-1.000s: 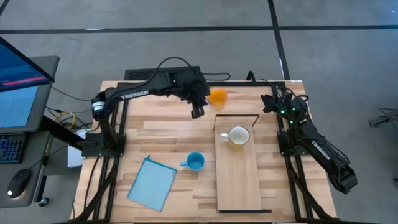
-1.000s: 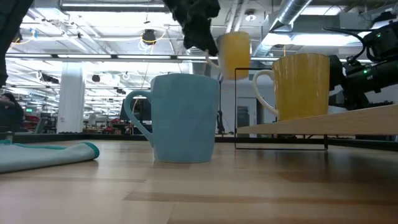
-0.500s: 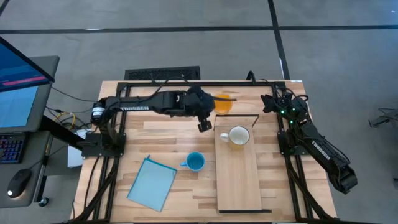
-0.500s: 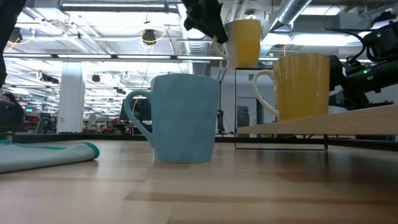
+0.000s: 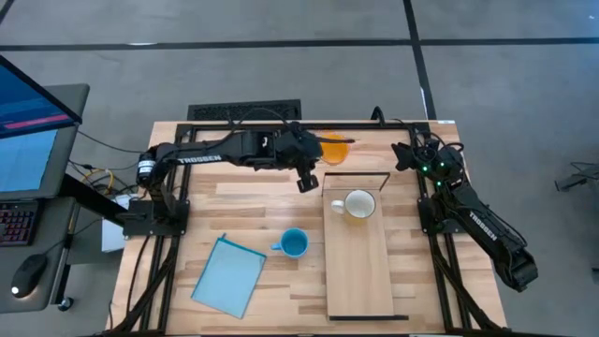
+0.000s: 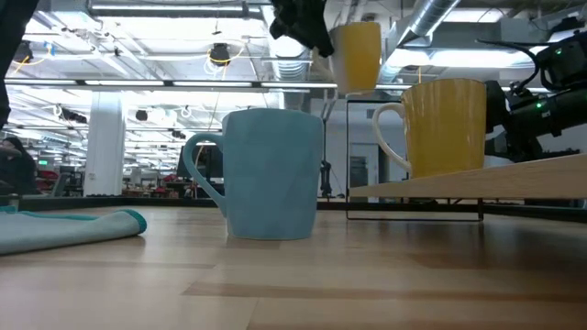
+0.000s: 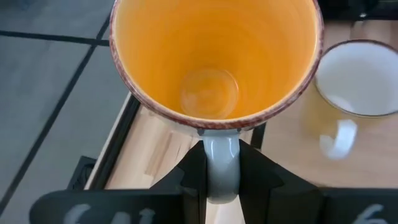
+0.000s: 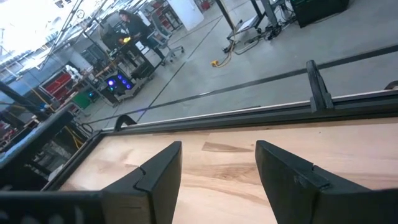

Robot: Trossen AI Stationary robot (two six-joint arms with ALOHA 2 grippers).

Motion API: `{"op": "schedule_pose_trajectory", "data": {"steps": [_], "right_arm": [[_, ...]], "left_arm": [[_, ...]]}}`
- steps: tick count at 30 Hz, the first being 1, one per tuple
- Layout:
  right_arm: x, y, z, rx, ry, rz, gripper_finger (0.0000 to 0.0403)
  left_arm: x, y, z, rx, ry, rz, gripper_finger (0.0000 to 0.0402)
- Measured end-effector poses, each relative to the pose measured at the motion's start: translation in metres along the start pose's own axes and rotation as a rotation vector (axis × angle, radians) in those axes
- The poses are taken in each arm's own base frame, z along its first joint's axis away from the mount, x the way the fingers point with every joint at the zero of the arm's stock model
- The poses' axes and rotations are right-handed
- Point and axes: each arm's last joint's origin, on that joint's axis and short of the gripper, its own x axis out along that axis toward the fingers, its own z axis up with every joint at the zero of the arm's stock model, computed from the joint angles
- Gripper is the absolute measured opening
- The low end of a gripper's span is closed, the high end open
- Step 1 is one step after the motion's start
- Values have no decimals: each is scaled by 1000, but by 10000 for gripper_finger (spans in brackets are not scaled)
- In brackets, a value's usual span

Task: Stack small to large cups/mugs on shelf
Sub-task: Put the yellow cup on the shelf

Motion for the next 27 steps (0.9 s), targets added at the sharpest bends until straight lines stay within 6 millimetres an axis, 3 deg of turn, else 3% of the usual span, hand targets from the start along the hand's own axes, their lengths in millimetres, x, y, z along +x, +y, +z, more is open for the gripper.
{"op": "schedule_pose_trajectory", "data": {"steps": [6,14,20,27], "right_arm": [[0,0,0,0,0,0,226],[0,0,0,0,0,0,226],[0,0,0,0,0,0,226],[0,0,0,0,0,3,226]], "left_arm": [[-35,-6,16,19,-22,-53,43],[-68,-36,28,5,-96,-290,43],[-77,-60,26,12,-92,-359,43],[-57,-98,24,0,-75,-424,43]]}}
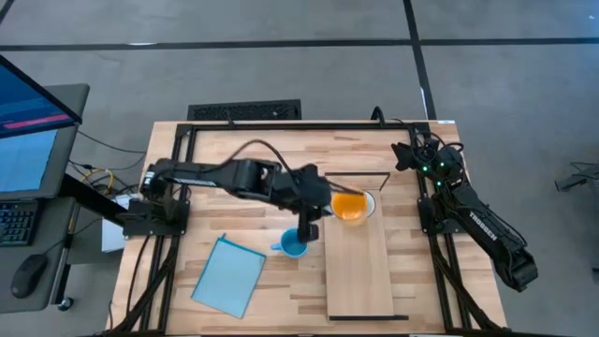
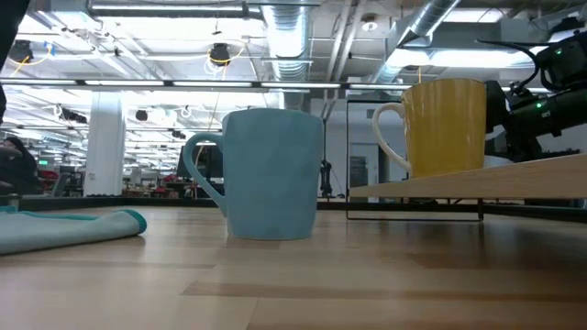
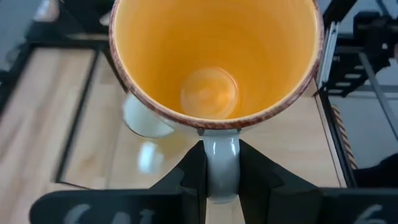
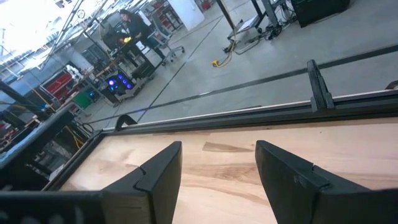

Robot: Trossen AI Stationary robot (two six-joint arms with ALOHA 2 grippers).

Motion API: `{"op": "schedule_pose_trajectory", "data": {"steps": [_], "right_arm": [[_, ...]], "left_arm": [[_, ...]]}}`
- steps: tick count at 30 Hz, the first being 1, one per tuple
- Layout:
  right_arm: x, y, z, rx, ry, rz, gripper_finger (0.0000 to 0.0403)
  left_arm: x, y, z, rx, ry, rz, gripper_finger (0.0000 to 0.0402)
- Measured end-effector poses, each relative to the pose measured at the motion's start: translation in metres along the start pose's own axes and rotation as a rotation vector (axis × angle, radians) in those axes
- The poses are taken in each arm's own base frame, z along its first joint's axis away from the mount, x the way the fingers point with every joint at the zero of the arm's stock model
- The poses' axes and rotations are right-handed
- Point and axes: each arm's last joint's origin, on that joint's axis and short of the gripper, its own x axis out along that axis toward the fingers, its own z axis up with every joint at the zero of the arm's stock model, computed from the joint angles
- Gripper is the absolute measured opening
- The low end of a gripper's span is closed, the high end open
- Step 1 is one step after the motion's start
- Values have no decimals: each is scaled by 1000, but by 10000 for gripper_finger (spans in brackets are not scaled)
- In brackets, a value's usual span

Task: Stack small to large cups/mugs on shelf
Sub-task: Put the yellow cup on the shelf

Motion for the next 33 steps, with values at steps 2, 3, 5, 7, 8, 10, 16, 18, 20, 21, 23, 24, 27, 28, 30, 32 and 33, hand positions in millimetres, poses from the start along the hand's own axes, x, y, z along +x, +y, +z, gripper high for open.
{"op": "schedule_pose_trajectory", "data": {"steps": [2,3,5,7,8,10,16,18,20,21,23,24,27,28,30,32,33], "right_arm": [[0,0,0,1,3,0,226],[0,0,0,1,3,-1,226],[0,0,0,1,3,0,226],[0,0,0,1,3,-2,226],[0,0,0,1,4,-1,226],[0,0,0,3,4,-2,226],[0,0,-1,9,7,-4,226],[0,0,-1,9,7,-3,226],[0,0,-1,9,7,-3,226],[1,0,-1,9,8,-4,226],[0,0,0,9,7,-3,226],[0,0,-1,9,7,-3,226],[0,0,-1,9,7,-4,226],[1,0,-1,9,8,-2,226],[1,0,-1,10,16,0,226],[1,0,-2,9,19,5,226],[1,1,-2,8,23,8,226]], "left_arm": [[12,-5,-4,-13,24,-2,43],[18,-8,-5,-17,26,-6,43],[26,-11,-5,-27,20,-14,43],[30,-12,-7,-43,29,-13,43],[33,-12,-7,-54,28,-11,43],[42,-13,-10,-61,49,-10,43],[71,-24,-24,-32,120,-19,43],[78,-31,-27,-6,129,-26,43],[85,-35,-31,7,142,-17,43],[88,-38,-31,10,124,-10,43],[91,-40,-33,19,130,4,43],[95,-40,-36,26,144,6,43],[107,-42,-37,19,132,-12,43],[111,-41,-41,19,158,-8,43],[120,-42,-45,18,164,-4,43],[125,-42,-49,20,186,-1,43],[128,-42,-51,19,196,3,43]]}}
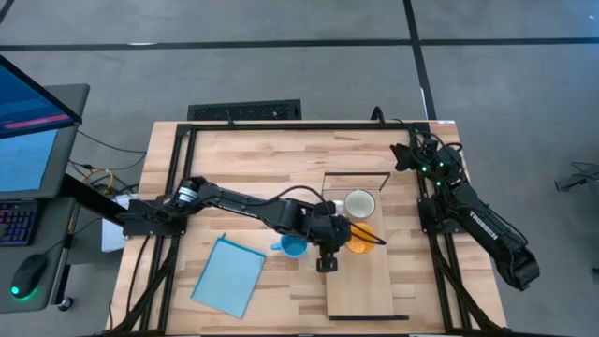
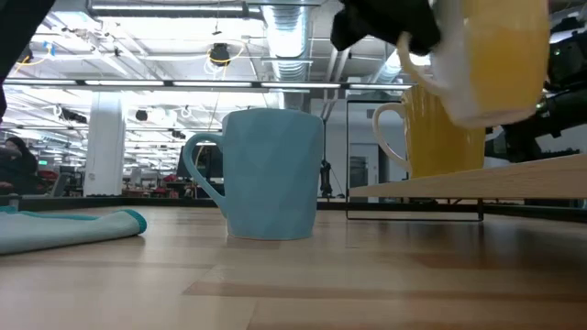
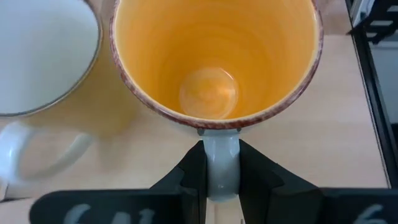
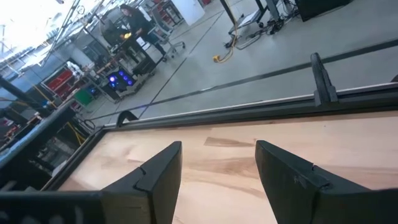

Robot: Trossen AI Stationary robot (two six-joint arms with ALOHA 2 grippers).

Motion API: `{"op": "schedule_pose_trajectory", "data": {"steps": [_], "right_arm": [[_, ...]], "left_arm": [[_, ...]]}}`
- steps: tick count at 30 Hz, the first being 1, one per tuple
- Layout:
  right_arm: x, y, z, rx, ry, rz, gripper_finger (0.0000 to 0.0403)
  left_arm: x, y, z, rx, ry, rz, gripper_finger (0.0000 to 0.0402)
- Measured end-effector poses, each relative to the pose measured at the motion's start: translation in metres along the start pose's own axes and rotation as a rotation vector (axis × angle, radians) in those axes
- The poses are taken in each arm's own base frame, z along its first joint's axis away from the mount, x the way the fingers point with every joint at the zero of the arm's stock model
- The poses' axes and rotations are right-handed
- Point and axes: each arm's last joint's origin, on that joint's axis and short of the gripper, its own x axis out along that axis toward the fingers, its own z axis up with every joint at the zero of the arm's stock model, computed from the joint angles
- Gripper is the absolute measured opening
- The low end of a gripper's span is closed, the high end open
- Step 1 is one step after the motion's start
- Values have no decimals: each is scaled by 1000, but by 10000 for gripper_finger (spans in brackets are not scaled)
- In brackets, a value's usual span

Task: Stack small to large cups/mugs on shelf
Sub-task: Put the yellow cup on the shelf

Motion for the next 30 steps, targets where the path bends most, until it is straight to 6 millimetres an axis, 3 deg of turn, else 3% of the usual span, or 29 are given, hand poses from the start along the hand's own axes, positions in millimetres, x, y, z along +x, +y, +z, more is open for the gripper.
{"op": "schedule_pose_trajectory", "data": {"steps": [6,15,30], "right_arm": [[1,2,-1,-5,14,19,226],[1,4,-3,-9,31,38,226],[1,4,-3,-16,31,36,226]], "left_arm": [[24,-1,-6,-22,20,8,43],[37,6,-6,-49,15,-14,43],[37,11,-6,-39,35,-50,43]]}}
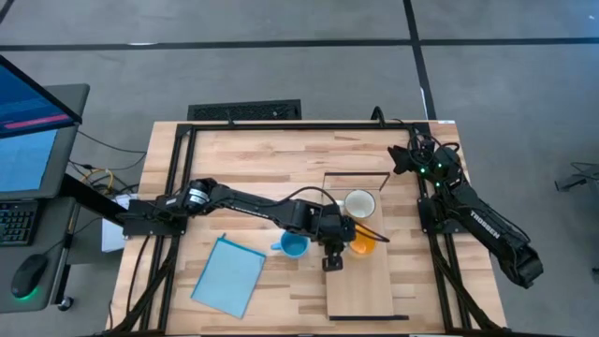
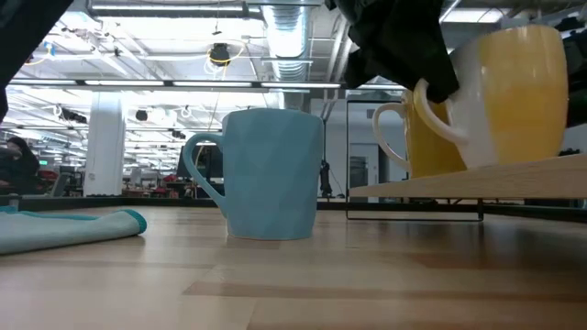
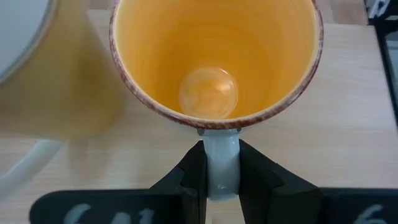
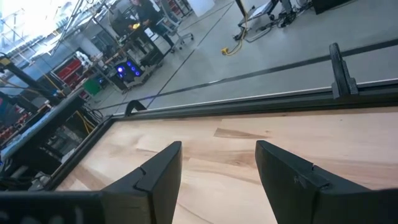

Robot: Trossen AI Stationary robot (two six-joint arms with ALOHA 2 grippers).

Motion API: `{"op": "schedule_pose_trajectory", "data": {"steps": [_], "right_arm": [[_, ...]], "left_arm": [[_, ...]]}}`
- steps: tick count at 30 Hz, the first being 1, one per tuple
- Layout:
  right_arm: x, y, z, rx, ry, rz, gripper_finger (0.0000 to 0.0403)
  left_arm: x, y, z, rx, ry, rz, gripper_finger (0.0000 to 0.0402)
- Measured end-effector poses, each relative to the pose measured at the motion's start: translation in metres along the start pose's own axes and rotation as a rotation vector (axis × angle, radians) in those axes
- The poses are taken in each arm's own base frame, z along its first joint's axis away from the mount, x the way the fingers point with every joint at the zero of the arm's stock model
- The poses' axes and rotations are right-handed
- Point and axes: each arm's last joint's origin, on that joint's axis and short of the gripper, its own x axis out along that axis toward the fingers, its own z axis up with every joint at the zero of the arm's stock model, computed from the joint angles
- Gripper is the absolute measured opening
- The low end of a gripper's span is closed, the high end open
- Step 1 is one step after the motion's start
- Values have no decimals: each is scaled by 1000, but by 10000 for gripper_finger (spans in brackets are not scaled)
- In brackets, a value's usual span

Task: Stack small to large cups/mugs on shelf
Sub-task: Put the yellow cup on the shelf

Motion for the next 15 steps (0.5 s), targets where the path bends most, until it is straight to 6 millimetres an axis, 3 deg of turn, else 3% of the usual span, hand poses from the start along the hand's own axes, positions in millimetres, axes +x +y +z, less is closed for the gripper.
{"op": "schedule_pose_trajectory", "data": {"steps": [15], "right_arm": [[0,0,0,-3,0,0,226]], "left_arm": [[7,-1,-2,-57,11,-19,43]]}}
